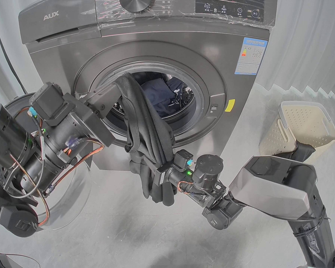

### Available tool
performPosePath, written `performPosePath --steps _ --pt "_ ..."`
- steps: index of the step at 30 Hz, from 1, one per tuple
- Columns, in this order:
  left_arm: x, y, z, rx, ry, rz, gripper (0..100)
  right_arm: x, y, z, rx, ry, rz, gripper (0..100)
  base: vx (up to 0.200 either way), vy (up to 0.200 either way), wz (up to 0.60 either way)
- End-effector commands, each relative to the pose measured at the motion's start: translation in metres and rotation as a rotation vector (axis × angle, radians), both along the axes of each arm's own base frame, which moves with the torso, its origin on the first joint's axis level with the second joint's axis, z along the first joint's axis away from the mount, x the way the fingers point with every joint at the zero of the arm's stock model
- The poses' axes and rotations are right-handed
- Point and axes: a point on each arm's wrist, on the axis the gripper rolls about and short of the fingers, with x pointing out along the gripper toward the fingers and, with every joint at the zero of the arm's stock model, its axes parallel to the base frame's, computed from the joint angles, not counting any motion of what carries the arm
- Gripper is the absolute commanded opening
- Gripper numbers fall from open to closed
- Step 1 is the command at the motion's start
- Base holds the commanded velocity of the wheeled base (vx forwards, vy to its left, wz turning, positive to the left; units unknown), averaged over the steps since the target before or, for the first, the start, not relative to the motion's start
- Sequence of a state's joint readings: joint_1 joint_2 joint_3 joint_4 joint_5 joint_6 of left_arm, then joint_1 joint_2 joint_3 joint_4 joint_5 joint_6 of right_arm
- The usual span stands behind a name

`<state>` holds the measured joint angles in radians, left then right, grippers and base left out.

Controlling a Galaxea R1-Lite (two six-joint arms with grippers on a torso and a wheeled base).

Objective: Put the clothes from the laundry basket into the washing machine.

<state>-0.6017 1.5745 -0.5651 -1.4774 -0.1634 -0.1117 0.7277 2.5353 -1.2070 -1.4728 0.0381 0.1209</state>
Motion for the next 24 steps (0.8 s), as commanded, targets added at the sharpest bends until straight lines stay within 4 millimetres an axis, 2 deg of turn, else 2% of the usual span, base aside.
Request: performPosePath --steps 1,8,13,15,19,20,24 --pt "0.005 0.005 -0.004 0.009 0.017 0.026 0 0.004 -0.015 0.017 0.018 -0.016 -0.037 0 0.000 0.000 0.00" --pt "0.020 0.014 -0.014 0.033 0.052 0.089 0 -0.017 -0.060 0.052 0.027 -0.023 -0.095 0 0.000 0.000 0.00" --pt "0.028 0.020 -0.024 0.053 0.085 0.123 0 -0.036 -0.080 0.066 0.016 0.000 -0.109 0 0.000 0.000 0.00" --pt "0.032 0.023 -0.036 0.075 0.117 0.138 0 -0.049 -0.093 0.072 0.007 0.020 -0.115 0 0.000 0.000 0.00" --pt "0.030 0.024 -0.054 0.119 0.178 0.133 0 -0.060 -0.101 0.078 0.014 0.034 -0.116 0 0.000 0.000 0.00" --pt "0.030 0.024 -0.064 0.142 0.210 0.134 0 -0.066 -0.104 0.083 0.026 0.036 -0.120 0 0.000 0.000 0.00" --pt "0.033 0.022 -0.080 0.176 0.258 0.132 0 -0.072 -0.101 0.090 0.047 0.030 -0.115 0 0.000 0.000 0.00"
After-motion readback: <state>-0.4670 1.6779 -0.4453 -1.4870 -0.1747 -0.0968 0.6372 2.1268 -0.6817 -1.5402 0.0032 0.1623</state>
